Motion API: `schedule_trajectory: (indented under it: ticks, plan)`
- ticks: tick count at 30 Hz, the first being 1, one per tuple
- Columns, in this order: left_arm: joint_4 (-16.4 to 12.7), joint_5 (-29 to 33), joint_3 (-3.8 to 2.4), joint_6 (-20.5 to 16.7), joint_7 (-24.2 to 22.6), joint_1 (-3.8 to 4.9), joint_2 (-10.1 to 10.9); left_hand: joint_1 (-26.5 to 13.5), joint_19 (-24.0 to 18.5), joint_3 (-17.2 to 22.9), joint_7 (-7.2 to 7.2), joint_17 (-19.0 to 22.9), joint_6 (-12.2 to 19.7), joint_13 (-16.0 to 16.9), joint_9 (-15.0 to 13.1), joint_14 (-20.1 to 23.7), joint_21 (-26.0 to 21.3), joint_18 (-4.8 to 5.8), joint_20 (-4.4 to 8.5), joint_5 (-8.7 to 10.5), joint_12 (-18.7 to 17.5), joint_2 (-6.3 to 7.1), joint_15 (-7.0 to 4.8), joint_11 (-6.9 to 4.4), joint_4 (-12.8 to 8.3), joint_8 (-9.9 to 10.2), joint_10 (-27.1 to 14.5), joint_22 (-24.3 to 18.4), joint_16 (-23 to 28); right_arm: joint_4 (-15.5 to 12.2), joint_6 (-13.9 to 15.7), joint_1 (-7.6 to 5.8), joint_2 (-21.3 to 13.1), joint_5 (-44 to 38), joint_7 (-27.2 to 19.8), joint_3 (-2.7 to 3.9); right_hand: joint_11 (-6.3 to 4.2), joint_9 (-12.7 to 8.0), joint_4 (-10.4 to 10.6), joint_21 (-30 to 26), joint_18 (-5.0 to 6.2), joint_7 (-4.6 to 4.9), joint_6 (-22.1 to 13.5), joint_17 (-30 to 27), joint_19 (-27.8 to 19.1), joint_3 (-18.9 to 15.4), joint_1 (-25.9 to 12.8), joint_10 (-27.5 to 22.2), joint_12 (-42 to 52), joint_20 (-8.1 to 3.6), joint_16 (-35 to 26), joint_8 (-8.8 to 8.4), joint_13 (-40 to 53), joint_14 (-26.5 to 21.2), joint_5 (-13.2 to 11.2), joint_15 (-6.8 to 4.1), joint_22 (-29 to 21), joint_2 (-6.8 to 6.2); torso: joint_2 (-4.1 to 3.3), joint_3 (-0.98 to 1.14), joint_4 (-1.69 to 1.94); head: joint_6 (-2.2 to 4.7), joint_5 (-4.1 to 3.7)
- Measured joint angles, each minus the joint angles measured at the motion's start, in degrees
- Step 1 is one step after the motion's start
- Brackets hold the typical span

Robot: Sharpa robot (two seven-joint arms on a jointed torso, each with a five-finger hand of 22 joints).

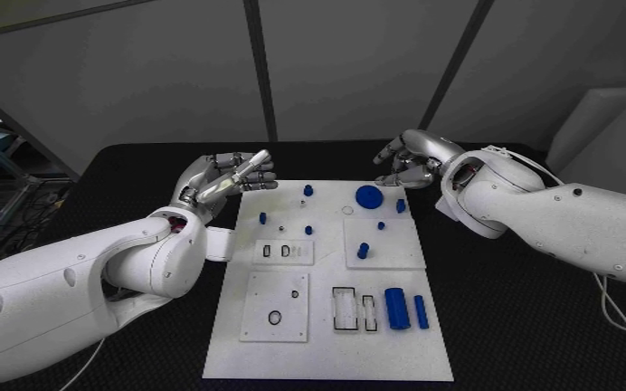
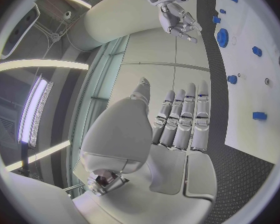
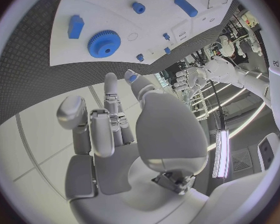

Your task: Assemble the parts on the task board

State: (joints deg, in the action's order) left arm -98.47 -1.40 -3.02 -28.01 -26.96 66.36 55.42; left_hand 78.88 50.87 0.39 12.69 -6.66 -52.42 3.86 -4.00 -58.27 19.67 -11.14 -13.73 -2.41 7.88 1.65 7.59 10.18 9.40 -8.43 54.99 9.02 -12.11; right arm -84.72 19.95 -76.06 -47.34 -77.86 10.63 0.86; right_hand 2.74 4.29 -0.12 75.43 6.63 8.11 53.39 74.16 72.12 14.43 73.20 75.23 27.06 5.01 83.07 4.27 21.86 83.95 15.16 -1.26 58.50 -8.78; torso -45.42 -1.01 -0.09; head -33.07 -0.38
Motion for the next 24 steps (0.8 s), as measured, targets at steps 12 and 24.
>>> schedule_trajectory:
  ticks: [12, 24]
  plan:
    - [0.0, 0.0, 0.0, 0.0, -0.1, -0.04, 0.0, 0.0, 0.0, 0.0, 0.0, 0.0, 0.0, 0.0, 0.0, 0.0, 0.0, 0.0, 0.0, 0.0, 0.0, 0.0, 0.0, 0.0, 0.0, 0.0, 0.0, 0.0, 0.0, 2.5, -3.7, 1.04, 2.0, 0.0, 2.4, 0.01, 1.05, -0.3, 9.1, 0.3, 0.01, 1.1, -5.1, 0.8, 0.4, -8.1, 5.9, -6.1, 9.8, 0.41, 0.9, 0.0, 12.5, 0.0, 0.3, 0.46, 1.1, -0.62, 0.01, 0.08, -0.01, -0.43, -0.58]
    - [0.1, 0.1, 0.0, 0.0, -0.1, -0.05, 0.1, 0.0, 0.0, 0.0, 0.0, 0.0, 0.0, 0.0, 0.0, 0.0, 0.0, 0.0, 0.0, 0.0, 0.0, 0.0, 0.0, 0.0, 0.0, 0.0, 0.0, 0.0, 0.0, 3.7, -6.0, 1.86, 3.3, -0.2, 3.3, -0.06, 0.96, 0.0, 12.6, 0.9, 0.01, 1.1, -5.1, 0.8, 0.6, -9.2, 8.4, -4.7, 18.4, 0.61, 2.0, 1.35, 21.7, 0.0, 0.5, 0.46, 2.1, -0.71, 0.02, 0.08, -0.01, -0.71, -0.63]
